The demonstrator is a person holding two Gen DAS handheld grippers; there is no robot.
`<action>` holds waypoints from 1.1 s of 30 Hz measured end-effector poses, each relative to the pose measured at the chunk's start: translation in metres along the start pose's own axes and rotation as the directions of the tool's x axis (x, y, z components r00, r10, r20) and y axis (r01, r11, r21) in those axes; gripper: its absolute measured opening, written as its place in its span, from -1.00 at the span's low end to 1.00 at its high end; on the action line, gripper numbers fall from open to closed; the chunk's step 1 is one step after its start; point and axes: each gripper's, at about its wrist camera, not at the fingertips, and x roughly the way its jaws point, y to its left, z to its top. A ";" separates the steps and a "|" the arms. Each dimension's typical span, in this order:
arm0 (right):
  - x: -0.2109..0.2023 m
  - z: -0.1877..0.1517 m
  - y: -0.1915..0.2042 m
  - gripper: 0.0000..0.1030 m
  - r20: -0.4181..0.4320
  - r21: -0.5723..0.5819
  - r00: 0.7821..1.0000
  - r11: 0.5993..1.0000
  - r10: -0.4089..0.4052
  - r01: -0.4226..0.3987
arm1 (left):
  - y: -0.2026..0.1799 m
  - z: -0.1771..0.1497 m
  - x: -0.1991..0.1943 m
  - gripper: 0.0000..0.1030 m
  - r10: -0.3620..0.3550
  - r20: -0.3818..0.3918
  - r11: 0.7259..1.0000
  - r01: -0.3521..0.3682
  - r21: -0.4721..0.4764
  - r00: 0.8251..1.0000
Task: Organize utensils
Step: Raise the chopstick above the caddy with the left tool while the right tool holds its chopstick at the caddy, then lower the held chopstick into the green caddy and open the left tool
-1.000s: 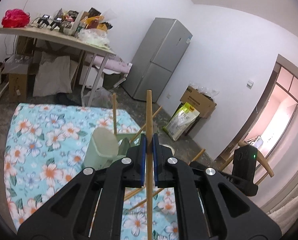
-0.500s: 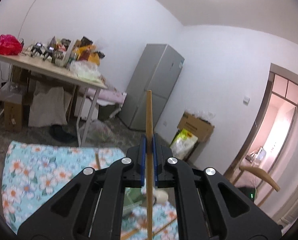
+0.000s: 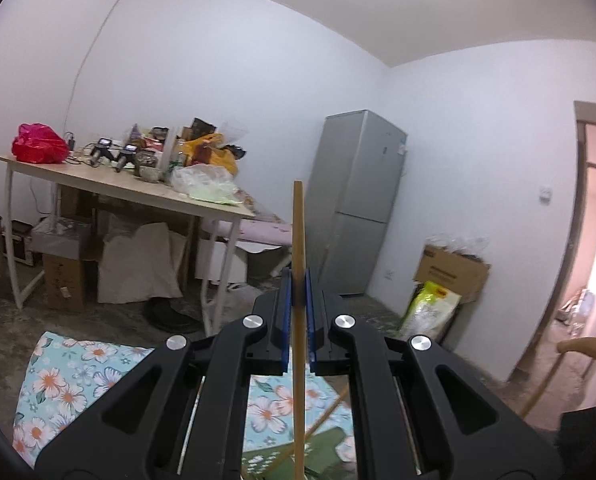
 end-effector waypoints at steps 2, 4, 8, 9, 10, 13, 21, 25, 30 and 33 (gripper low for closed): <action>0.000 0.000 0.000 -0.88 0.000 0.001 1.000 1.000 0.001 -0.001 | 0.001 -0.007 0.008 -0.90 0.035 0.001 0.999 -0.035 0.001 0.999; -0.001 -0.001 0.000 -0.88 0.002 0.001 1.000 1.000 0.002 -0.002 | -0.001 -0.014 0.016 -0.90 0.068 0.003 0.998 -0.068 0.013 0.998; -0.002 -0.001 0.000 -0.88 0.004 0.001 1.000 1.000 0.001 -0.001 | 0.003 -0.028 0.030 -0.90 0.066 -0.045 0.998 -0.066 0.013 0.997; -0.003 0.000 0.000 -0.88 0.005 0.002 1.000 1.000 0.001 -0.001 | 0.004 -0.031 0.032 -0.90 0.061 -0.061 0.998 -0.061 0.008 0.996; -0.003 -0.001 0.000 -0.88 0.006 0.003 1.000 1.000 0.000 0.000 | 0.005 -0.034 0.033 -0.90 0.056 -0.073 0.998 -0.056 0.004 0.996; -0.004 -0.001 -0.001 -0.88 0.005 0.007 1.000 1.000 0.000 0.000 | 0.007 -0.041 0.034 -0.76 0.051 -0.092 0.999 -0.051 0.008 0.994; -0.005 -0.001 0.000 -0.88 0.005 0.007 1.000 1.000 0.006 -0.006 | 0.014 -0.043 0.010 -0.11 0.005 -0.117 1.000 -0.006 -0.006 0.993; -0.005 -0.001 0.001 -0.88 0.006 0.003 1.000 1.000 0.009 -0.009 | 0.023 -0.043 -0.015 0.11 -0.034 -0.145 0.999 0.028 -0.041 0.989; -0.006 0.002 0.006 -0.88 0.015 -0.015 1.000 1.000 0.017 -0.017 | 0.027 -0.047 -0.055 0.33 -0.063 -0.168 0.997 0.056 -0.047 0.984; -0.008 0.005 0.010 -0.88 0.024 -0.032 0.999 0.999 0.025 -0.025 | 0.031 -0.054 -0.076 0.48 -0.079 -0.215 0.997 0.072 -0.040 0.974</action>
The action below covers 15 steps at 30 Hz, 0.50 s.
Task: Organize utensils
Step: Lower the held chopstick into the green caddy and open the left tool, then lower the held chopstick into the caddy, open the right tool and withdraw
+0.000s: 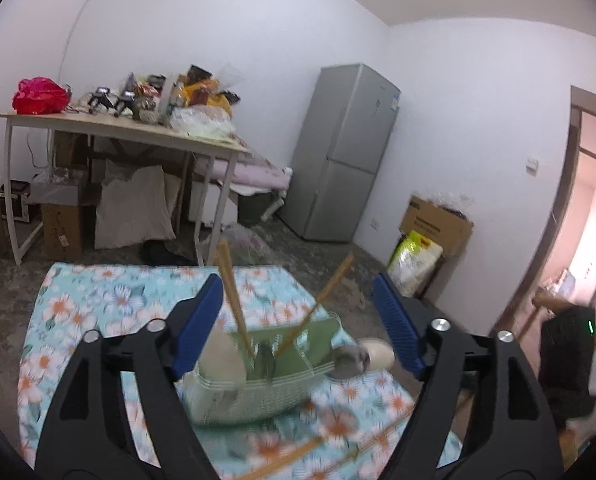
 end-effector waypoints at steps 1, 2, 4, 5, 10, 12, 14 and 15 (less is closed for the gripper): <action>-0.001 0.002 0.002 -0.88 0.005 -0.008 1.000 1.000 0.004 -0.004 | 0.001 -0.006 -0.006 0.51 0.007 -0.024 1.000 -0.007 0.005 1.000; -0.002 0.003 0.003 -0.88 0.009 -0.014 1.000 1.000 0.007 -0.006 | 0.002 -0.010 -0.010 0.56 0.012 -0.039 1.000 -0.012 0.010 0.999; -0.004 0.008 0.007 -0.88 0.021 -0.029 1.000 0.999 0.017 -0.017 | 0.006 -0.024 -0.021 0.62 0.038 -0.073 0.999 -0.036 0.020 0.997; -0.004 0.010 0.009 -0.88 0.025 -0.034 0.999 0.999 0.021 -0.020 | 0.008 -0.030 -0.025 0.64 0.049 -0.084 0.999 -0.048 0.022 0.995; -0.004 0.024 0.018 -0.88 0.057 -0.065 0.997 0.997 0.045 -0.041 | 0.028 -0.067 -0.039 0.72 0.141 -0.166 0.990 -0.144 -0.005 0.976; -0.005 0.030 0.022 -0.88 0.070 -0.079 0.996 0.996 0.051 -0.045 | 0.036 -0.079 -0.044 0.73 0.171 -0.195 0.984 -0.178 -0.019 0.966; -0.005 0.037 0.027 -0.88 0.084 -0.098 0.995 0.994 0.055 -0.046 | 0.042 -0.086 -0.047 0.74 0.198 -0.209 0.978 -0.209 -0.027 0.958; -0.005 0.041 0.029 -0.88 0.092 -0.109 0.994 0.993 0.055 -0.045 | 0.044 -0.090 -0.049 0.75 0.210 -0.216 0.975 -0.222 -0.029 0.953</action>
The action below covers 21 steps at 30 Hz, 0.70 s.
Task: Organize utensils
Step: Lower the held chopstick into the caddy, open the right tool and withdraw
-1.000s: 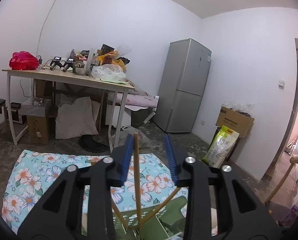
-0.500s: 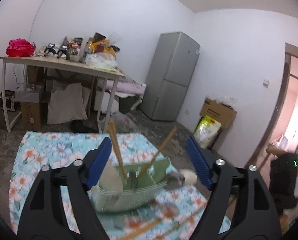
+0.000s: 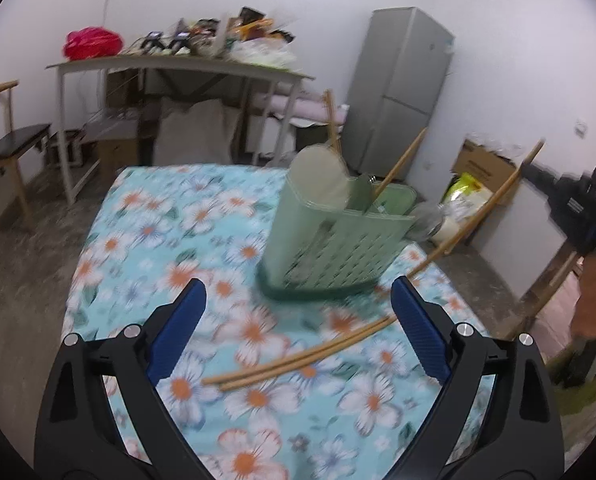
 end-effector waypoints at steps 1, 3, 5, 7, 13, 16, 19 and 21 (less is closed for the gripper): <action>0.000 0.003 0.002 -0.88 0.006 -0.008 1.000 1.000 -0.001 0.001 | 0.002 -0.003 0.000 0.76 0.010 -0.006 1.000 -0.010 -0.002 1.000; 0.000 0.012 0.006 -0.88 0.025 -0.029 1.000 1.000 -0.002 0.003 | 0.006 -0.008 0.001 0.76 0.028 -0.019 1.000 -0.028 -0.004 0.999; 0.000 0.019 0.009 -0.88 0.040 -0.045 0.999 0.999 -0.005 0.007 | 0.005 -0.012 -0.002 0.77 0.040 -0.019 0.999 -0.040 -0.001 0.999; 0.001 0.026 0.013 -0.88 0.056 -0.062 0.998 0.998 -0.010 0.013 | 0.004 -0.012 -0.003 0.77 0.050 -0.016 0.999 -0.050 0.003 0.999; 0.005 0.046 0.018 -0.88 0.084 -0.098 0.996 0.995 -0.022 0.030 | -0.001 -0.011 -0.002 0.77 0.065 -0.021 0.998 -0.065 0.014 0.998; 0.010 0.055 0.018 -0.88 0.085 -0.113 0.996 0.993 -0.034 0.044 | -0.002 -0.011 -0.002 0.77 0.063 -0.018 0.998 -0.063 0.011 0.998; 0.014 0.061 0.019 -0.88 0.085 -0.123 0.995 0.991 -0.043 0.054 | -0.001 -0.011 -0.002 0.77 0.065 -0.015 0.998 -0.064 0.010 0.998; 0.018 0.065 0.019 -0.88 0.082 -0.125 0.996 0.991 -0.043 0.053 | -0.001 -0.012 -0.002 0.78 0.067 -0.015 0.998 -0.067 0.011 0.998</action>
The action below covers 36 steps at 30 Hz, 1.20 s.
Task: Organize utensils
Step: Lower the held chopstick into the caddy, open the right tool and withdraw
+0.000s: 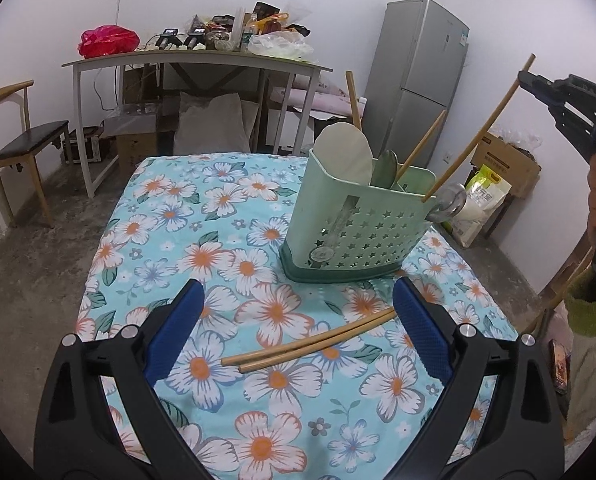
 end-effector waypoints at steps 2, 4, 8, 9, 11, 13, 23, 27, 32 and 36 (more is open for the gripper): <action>0.002 0.001 0.001 -0.88 0.000 0.002 1.000 1.000 0.007 -0.007 | 0.000 0.000 0.000 0.78 0.005 -0.002 1.000 -0.005 0.003 1.000; 0.005 0.005 0.004 -0.88 0.002 0.001 1.000 1.000 0.019 -0.019 | 0.001 0.000 -0.002 0.78 0.009 0.000 1.000 -0.009 0.002 1.000; 0.010 0.017 0.013 -0.88 0.022 -0.024 0.999 0.999 0.038 -0.037 | 0.003 0.001 -0.006 0.78 0.015 0.012 1.000 -0.015 -0.001 1.000; 0.012 0.020 0.014 -0.88 0.027 -0.031 0.999 0.999 0.040 -0.039 | 0.003 0.001 -0.006 0.78 0.017 0.013 1.000 -0.017 -0.001 1.000; 0.019 0.022 0.017 -0.88 0.030 -0.044 0.999 0.998 0.040 -0.039 | 0.004 0.000 -0.007 0.78 0.022 0.013 1.000 -0.022 -0.003 1.000; 0.028 0.020 0.018 -0.88 0.017 -0.048 0.999 0.998 0.037 -0.036 | 0.003 0.000 -0.007 0.78 0.025 0.011 1.000 -0.025 -0.005 1.000; 0.097 -0.020 0.002 -0.88 -0.138 -0.062 0.990 0.997 -0.042 0.034 | 0.004 -0.003 -0.009 0.78 0.032 0.014 0.999 -0.032 -0.004 0.999; 0.098 -0.025 -0.011 -0.84 -0.181 -0.029 0.981 0.997 -0.074 0.070 | 0.006 -0.003 -0.009 0.78 0.039 0.015 0.999 -0.039 -0.001 0.999; 0.070 -0.008 -0.012 -0.46 -0.088 -0.058 0.991 0.993 -0.104 0.099 | 0.009 -0.003 -0.006 0.78 0.040 0.012 0.999 -0.040 -0.007 0.999; 0.040 0.006 -0.013 -0.43 -0.009 -0.045 0.994 0.993 -0.105 0.105 | 0.011 -0.003 -0.002 0.78 0.032 0.011 0.999 -0.032 -0.013 0.999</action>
